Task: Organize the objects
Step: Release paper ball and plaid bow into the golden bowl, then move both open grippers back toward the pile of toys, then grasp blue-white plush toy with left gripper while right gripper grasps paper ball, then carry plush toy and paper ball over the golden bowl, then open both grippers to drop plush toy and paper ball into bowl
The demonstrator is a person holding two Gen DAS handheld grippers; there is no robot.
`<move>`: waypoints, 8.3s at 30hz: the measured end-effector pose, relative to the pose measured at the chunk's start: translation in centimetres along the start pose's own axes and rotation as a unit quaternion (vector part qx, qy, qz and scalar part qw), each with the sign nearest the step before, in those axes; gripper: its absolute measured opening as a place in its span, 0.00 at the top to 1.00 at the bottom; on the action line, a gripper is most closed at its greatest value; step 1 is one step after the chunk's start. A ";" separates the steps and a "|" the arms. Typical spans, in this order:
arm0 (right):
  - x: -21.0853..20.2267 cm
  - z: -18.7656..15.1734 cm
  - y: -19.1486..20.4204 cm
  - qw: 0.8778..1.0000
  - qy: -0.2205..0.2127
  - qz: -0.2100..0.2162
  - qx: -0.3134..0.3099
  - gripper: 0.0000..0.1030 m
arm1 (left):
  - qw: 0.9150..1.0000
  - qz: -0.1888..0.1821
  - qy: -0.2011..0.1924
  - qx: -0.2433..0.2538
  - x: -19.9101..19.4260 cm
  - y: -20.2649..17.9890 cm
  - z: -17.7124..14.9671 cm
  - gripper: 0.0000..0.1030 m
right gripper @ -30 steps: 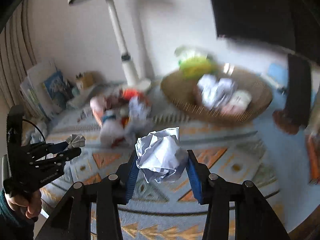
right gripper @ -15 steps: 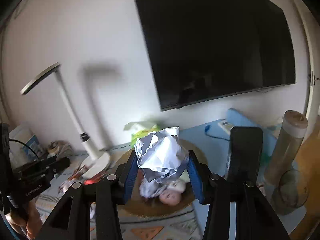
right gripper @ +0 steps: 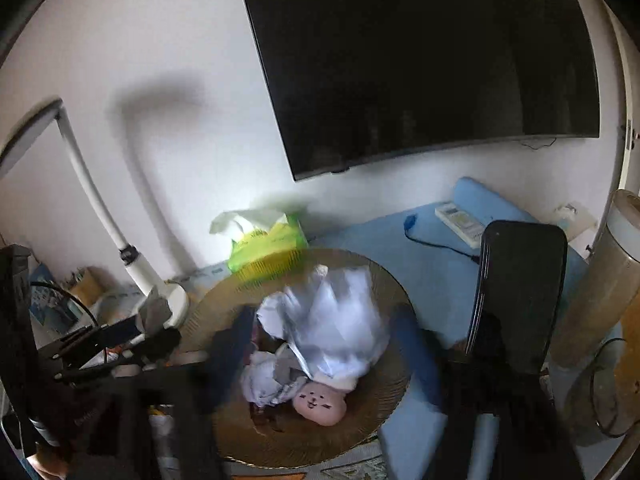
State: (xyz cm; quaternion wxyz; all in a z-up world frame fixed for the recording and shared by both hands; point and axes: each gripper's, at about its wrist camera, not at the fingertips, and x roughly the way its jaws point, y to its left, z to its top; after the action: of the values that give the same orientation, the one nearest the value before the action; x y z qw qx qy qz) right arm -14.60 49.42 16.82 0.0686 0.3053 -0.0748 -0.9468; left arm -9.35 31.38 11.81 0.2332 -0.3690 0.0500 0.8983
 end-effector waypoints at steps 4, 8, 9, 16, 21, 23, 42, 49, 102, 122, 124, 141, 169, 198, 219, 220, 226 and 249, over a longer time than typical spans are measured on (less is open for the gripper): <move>0.0 -0.7 0.3 0.999 -0.007 -0.018 -0.030 0.20 | 1.000 0.006 0.001 0.011 0.2 -0.3 -1.0 0.51; -0.2 -1.1 0.0 0.999 -0.006 -0.016 -0.031 0.20 | 0.999 -0.034 0.019 -0.009 0.8 -0.1 -1.0 0.50; -0.3 -1.1 -0.1 0.999 -0.005 -0.014 -0.028 0.20 | 0.998 -0.049 0.026 -0.022 1.1 0.2 -0.9 0.50; -2.1 -1.7 -0.7 1.000 -0.015 -0.007 -0.026 0.20 | 0.971 -0.194 0.056 -0.128 2.4 2.2 -1.3 0.44; -2.4 -1.9 -0.6 0.999 -0.016 -0.002 -0.028 0.19 | 0.979 -0.154 0.000 -0.132 1.0 2.4 -1.3 0.44; -2.3 -2.1 -0.5 0.999 -0.014 -0.002 -0.031 0.19 | 0.981 -0.136 -0.033 -0.137 0.1 2.8 -1.1 0.44; -5.2 -4.4 2.0 0.997 -0.024 0.030 -0.066 0.19 | 0.964 -0.156 -0.110 -0.184 -8.0 7.3 -3.2 0.01; -8.4 -5.4 5.3 0.993 -0.034 0.081 -0.072 0.18 | 0.973 0.052 -0.091 -0.205 -15.6 12.7 -8.5 0.01; 6.7 -14.4 15.4 0.965 0.203 0.159 -0.056 0.15 | 0.972 0.031 0.029 -0.231 -7.5 18.6 -17.6 0.01; 9.0 -14.4 13.9 0.941 0.230 0.246 0.038 0.70 | 0.978 0.028 0.032 -0.204 -2.8 15.3 -14.6 0.53; 8.0 -14.7 13.5 0.924 0.240 0.290 0.066 0.70 | 0.981 0.043 0.028 -0.187 -4.0 14.7 -15.1 0.54; 3.7 -13.7 13.8 0.963 0.183 0.199 0.020 0.70 | 0.981 0.026 0.010 -0.190 -8.5 15.9 -20.6 0.53; 1.7 -16.2 12.7 0.979 0.139 0.099 -0.114 0.20 | 0.984 0.018 0.007 -0.177 -8.5 15.6 -20.6 0.53; -6.6 -9.4 9.6 0.988 0.038 0.078 -0.132 0.57 | 0.996 -0.016 -0.066 -0.055 -14.5 6.4 -11.5 0.55; 2.4 2.9 1.6 0.999 0.029 0.011 0.015 0.25 | 0.984 -0.112 -0.049 -0.129 0.2 4.5 1.7 0.21; 2.6 2.7 1.4 0.999 0.027 0.010 0.017 0.25 | 0.984 -0.110 -0.044 -0.135 0.7 4.7 1.5 0.21; 2.7 1.0 -0.1 0.998 0.048 0.032 0.040 0.25 | 0.983 -0.106 -0.035 -0.143 0.2 5.6 0.0 0.21; -4.6 -2.8 16.8 0.979 0.035 0.179 -0.090 0.25 | 0.963 0.070 -0.166 -0.199 -24.4 24.0 -9.8 0.16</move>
State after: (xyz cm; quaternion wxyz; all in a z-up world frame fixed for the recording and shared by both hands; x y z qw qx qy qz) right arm -7.82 33.47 20.26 0.2670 0.3120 -0.0405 -0.9109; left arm 1.08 -1.81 19.47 0.0966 -0.2494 -0.1434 0.9528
